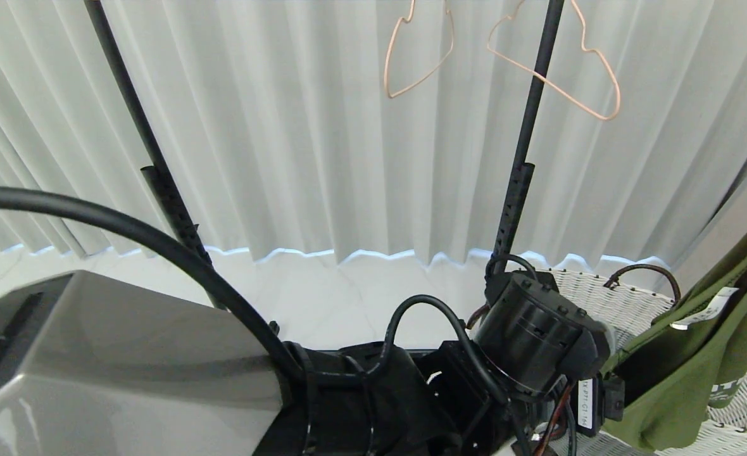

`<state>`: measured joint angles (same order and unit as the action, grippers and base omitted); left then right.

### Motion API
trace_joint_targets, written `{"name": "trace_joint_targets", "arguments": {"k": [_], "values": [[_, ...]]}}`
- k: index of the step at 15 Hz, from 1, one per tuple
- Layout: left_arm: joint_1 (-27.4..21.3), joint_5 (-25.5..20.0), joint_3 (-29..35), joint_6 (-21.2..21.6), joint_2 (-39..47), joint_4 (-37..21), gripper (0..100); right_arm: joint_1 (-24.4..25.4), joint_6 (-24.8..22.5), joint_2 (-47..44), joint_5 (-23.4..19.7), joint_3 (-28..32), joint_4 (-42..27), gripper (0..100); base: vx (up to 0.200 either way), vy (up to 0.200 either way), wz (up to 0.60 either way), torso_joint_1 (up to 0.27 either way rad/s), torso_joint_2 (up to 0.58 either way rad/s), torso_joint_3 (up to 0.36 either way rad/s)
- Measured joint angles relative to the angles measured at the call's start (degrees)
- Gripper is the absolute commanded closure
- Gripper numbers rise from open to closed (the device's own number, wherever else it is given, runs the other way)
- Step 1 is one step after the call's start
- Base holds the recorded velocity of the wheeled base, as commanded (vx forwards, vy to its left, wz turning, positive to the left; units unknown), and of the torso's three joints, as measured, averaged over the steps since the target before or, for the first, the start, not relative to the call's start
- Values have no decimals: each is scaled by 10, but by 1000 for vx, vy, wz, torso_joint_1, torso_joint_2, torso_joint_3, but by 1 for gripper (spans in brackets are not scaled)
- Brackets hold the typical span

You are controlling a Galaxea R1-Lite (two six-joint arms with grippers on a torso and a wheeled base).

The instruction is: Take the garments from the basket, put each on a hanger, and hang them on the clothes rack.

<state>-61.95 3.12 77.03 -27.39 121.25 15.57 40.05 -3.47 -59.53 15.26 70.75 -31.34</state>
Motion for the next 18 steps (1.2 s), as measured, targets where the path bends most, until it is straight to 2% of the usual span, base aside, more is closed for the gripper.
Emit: {"name": "trace_joint_targets", "arguments": {"k": [3, 8, 11, 12, 15, 18], "values": [[-1, -31, 25, -7, 14, 2, 0, 0, 0, 0, -11, 0, 0, 100, 0, 0, 0, 0, 0, 0], [2, -25, 74, -5, 60, 1, 0, -1, 0, 4, -15, 2, 0, 100, 0, 0, 0, 0, 0, 0], [2, -25, 73, -6, 80, 0, 0, -1, 0, 6, -15, 2, 0, 100, 0, 0, 0, 0, 0, 0], [4, -25, 71, -7, 82, 0, 100, -1, 0, 6, -15, 2, 1, 100, 0, 0, 0, 0, 0, 0], [6, -25, 55, -6, 82, 0, 100, -1, 0, 6, -14, 3, 0, 100, 0, 0, 0, 0, 0, 0], [6, -25, -5, -6, 55, 0, 100, -6, 0, 6, -14, 0, 0, 100, 0, 0, 0, 0, 0, 0]]}}
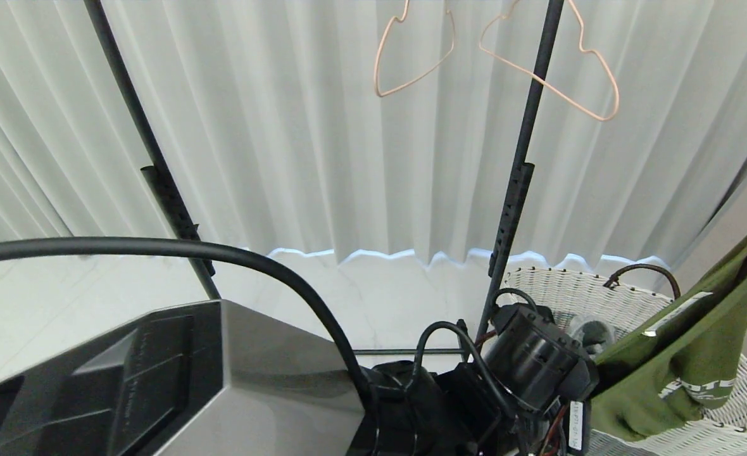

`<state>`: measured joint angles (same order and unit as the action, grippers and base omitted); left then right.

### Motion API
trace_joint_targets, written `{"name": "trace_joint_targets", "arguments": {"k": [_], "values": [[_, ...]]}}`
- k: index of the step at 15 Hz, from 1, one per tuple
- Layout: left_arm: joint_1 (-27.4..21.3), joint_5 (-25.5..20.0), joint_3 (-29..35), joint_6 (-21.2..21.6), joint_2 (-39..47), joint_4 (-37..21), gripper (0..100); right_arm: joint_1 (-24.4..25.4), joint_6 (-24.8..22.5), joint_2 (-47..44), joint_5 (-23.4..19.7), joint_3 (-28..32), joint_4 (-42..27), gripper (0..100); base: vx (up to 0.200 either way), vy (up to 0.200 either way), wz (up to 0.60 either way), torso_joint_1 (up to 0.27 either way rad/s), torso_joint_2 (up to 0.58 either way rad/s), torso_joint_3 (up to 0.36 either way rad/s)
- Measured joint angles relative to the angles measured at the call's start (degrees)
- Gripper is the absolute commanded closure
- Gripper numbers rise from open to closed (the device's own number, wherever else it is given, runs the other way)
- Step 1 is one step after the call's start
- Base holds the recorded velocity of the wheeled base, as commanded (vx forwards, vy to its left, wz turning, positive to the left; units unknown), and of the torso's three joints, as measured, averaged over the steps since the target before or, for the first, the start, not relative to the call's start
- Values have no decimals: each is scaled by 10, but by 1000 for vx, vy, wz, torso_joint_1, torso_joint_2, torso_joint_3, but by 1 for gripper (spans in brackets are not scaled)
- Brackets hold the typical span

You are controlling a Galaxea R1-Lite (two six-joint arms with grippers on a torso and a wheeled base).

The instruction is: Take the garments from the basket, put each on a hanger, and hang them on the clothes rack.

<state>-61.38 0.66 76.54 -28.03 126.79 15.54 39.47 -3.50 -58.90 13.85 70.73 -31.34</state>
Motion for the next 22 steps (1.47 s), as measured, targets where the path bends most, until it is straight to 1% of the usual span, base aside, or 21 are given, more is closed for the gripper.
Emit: {"name": "trace_joint_targets", "arguments": {"k": [2, 5, 7, 9, 11, 16, 19, 22], "values": [[-5, 0, -70, -1, -48, 0, 100, -5, 0, -1, 0, -4, 0, 100, 0, 0, 0, 0, 0, 0], [-24, 9, -170, -1, -161, 1, 100, -7, -1, -3, 0, -13, 0, 100, 0, 0, 0, 0, 0, 0], [-44, 46, -215, 3, -234, 1, 100, -7, -2, -6, 0, -17, 0, 100, 0, 0, 0, 0, 0, 0], [-66, 100, -253, 20, -297, 1, 100, -7, -5, -11, 0, -19, 0, 100, 0, 0, 0, 0, 0, 0], [-74, 128, -265, 29, -330, 1, 100, -7, -6, -20, 1, -19, 0, 100, 0, 0, 0, 0, 0, 0], [-75, 166, -259, 29, -356, 1, 100, -8, -6, -27, 6, -15, 1, 100, 0, 0, 0, 0, 0, 0], [-74, 173, -259, 38, -367, 2, 100, -8, -5, -26, 7, -17, 3, 100, 0, 0, 0, 0, 0, 0], [-61, 172, -256, 55, -377, 14, 100, -15, -2, -28, 4, -18, 43, 100, 0, 0, 0, 0, 0, 0]]}}
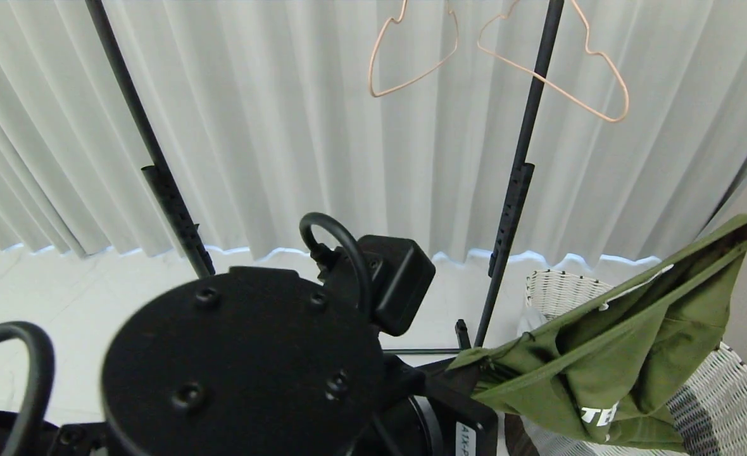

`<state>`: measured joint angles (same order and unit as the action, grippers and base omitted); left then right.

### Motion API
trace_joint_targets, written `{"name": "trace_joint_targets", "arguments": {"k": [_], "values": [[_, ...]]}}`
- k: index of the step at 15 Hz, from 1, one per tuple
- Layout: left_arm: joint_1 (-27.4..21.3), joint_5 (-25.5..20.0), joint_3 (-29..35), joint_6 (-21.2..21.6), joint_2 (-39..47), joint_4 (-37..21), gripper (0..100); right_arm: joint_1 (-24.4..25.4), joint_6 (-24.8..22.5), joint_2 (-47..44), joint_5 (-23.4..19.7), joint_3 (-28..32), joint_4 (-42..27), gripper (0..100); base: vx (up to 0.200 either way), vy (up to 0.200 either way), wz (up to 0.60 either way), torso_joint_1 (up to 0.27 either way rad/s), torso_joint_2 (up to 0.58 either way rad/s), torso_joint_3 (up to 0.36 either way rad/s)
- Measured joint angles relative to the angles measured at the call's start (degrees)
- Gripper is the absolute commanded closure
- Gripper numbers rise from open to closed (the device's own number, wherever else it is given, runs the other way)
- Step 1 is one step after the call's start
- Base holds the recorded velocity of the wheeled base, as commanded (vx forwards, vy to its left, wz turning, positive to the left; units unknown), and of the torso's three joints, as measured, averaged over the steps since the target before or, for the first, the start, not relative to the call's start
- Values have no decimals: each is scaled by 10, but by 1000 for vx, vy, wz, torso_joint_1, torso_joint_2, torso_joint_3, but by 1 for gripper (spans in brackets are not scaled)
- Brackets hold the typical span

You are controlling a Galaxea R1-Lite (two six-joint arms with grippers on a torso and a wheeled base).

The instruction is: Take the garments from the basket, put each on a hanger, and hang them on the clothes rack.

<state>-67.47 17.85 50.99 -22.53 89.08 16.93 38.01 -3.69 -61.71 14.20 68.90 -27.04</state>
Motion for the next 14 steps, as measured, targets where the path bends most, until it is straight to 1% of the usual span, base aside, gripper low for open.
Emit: {"name": "trace_joint_targets", "arguments": {"k": [3, 5, 8, 10, 11, 14], "values": [[34, -4, 4, 38, -20, 13, 100, -13, 1, -9, -9, 5, 70, 100, 0, 0, 0, 0, 0, 0], [55, -15, 25, 58, -41, 14, 100, -15, 0, -19, -29, 24, 101, 100, 0, 0, 0, 0, 0, 0], [81, -18, 85, 99, -74, 13, 100, -15, 0, -43, -71, 91, 121, 100, 0, 0, 0, 0, 0, 0], [111, -19, 130, 138, -91, 7, 100, -15, -2, -65, -102, 139, 123, 100, 0, 0, 0, 0, 0, 0], [128, -22, 145, 151, -103, -10, 100, -15, -3, -78, -117, 158, 124, 100, 0, 0, 0, 0, 0, 0], [153, -53, 158, 158, -145, -70, 100, -4, -4, -112, -137, 191, 124, 100, 0, 0, 0, 0, 0, 0]]}}
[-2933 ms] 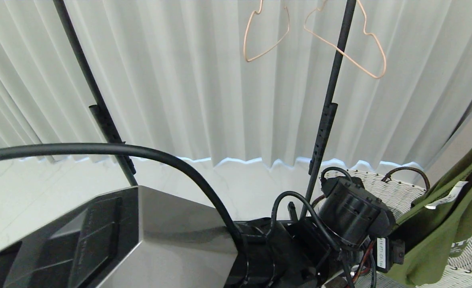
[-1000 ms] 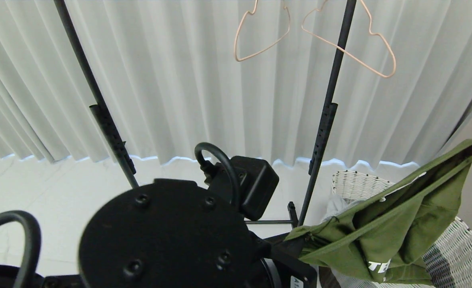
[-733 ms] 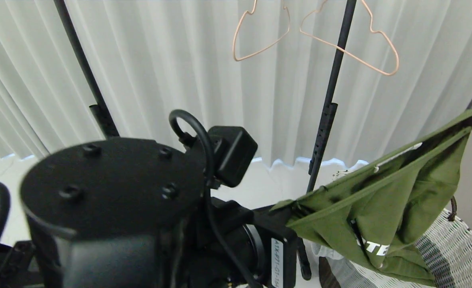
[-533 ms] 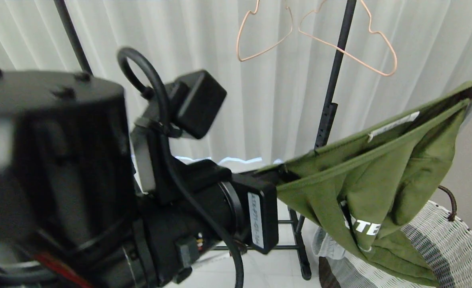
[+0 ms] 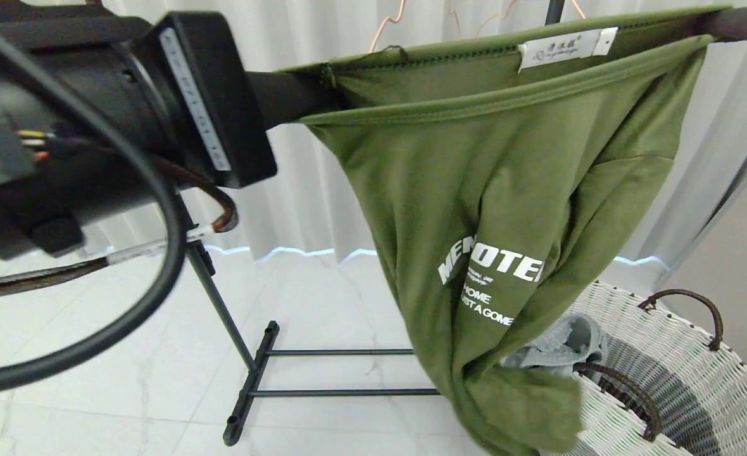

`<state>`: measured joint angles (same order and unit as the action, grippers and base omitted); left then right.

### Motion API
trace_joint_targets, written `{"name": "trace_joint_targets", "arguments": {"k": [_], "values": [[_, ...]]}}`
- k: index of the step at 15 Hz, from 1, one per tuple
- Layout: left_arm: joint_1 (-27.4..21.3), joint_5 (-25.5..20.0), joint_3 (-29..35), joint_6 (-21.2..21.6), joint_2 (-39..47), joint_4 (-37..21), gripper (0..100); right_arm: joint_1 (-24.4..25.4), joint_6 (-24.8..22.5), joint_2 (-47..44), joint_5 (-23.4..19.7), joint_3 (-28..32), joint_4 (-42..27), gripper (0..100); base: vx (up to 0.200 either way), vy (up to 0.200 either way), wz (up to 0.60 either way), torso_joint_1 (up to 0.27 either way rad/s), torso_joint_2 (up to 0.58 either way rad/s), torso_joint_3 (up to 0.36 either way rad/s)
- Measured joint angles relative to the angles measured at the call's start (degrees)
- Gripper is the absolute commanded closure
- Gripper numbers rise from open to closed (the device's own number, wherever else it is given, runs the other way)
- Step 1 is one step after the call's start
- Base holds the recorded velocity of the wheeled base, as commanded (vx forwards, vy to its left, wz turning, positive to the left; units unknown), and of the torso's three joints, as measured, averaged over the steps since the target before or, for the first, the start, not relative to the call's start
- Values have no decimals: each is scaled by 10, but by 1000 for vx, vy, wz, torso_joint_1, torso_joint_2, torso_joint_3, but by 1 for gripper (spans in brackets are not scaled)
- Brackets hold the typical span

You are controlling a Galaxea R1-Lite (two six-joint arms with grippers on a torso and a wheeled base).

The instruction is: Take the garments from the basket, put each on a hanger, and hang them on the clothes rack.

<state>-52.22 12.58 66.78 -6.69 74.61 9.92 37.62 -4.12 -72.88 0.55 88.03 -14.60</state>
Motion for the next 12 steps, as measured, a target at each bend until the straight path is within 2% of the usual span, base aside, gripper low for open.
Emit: {"name": "trace_joint_targets", "arguments": {"k": [2, 4, 6, 8, 10, 12], "values": [[4, -17, -15, 0, -39, -50, 100, 11, 0, -16, 1, 2, -2, 100, 0, 0, 0, 0, 0, 0], [6, -16, -52, 13, -64, -63, 100, 17, 0, -23, 10, -7, -17, 100, 0, 0, 0, 0, 0, 0], [7, -13, -101, 78, -76, -65, 100, 19, 0, -21, 63, -22, -63, 100, 0, 0, 0, 0, 0, 0], [8, -9, -132, 127, -82, -64, 100, 20, 0, -14, 80, -32, -84, 100, 0, 0, 0, 0, 0, 0], [8, -7, -143, 142, -82, -63, 100, 21, 1, 1, 87, -56, -92, 100, 0, 0, 0, 0, 0, 0], [8, -7, -146, 156, -82, -63, 100, 22, 1, 17, 89, -80, -91, 100, 0, 200, 0, 2, 2, 0]]}}
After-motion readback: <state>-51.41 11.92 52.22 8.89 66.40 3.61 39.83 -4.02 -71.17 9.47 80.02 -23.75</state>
